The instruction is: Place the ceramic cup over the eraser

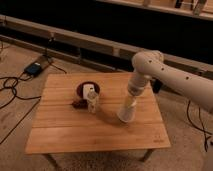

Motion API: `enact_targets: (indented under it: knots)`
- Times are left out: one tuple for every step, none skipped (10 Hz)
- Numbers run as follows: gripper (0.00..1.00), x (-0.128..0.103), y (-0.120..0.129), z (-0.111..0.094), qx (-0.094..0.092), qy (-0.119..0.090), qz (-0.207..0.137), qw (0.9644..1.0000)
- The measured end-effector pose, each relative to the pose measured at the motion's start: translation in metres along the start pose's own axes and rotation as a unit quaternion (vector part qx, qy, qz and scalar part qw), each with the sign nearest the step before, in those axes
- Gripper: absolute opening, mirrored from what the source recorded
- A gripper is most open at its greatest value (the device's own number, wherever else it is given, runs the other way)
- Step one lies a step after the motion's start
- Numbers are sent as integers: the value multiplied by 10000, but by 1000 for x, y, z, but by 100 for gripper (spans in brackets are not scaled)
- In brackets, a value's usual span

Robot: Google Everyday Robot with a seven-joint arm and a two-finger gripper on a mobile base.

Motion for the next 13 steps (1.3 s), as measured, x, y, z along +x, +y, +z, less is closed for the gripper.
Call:
enact_targets:
  knots:
    - [0,-2,-1,5,2,-9,4,10000]
    - [2,-7,0,11,3,-24,-2,10000]
    - [8,-10,1,16,1,-28,-16,10000]
    - [18,-11,1,20,-3,-29,-15,10000]
    - [28,-11,2,24,-7,-25,-8,10000]
    - [39,-11,3,27,-15,-26,-2,10000]
    - [48,-11,4,29,-27,-21,0,10000]
    - [56,-11,5,31,-38,-17,0,10000]
    - [66,-10,5,33,-48,-15,2,10000]
    - [78,-11,6,34,-60,-16,0,10000]
    - [80,-11,6,34,-64,-25,-1,10000]
    - [80,-11,6,35,-73,-34,-9,10000]
    - [80,-12,6,35,-79,-51,-20,10000]
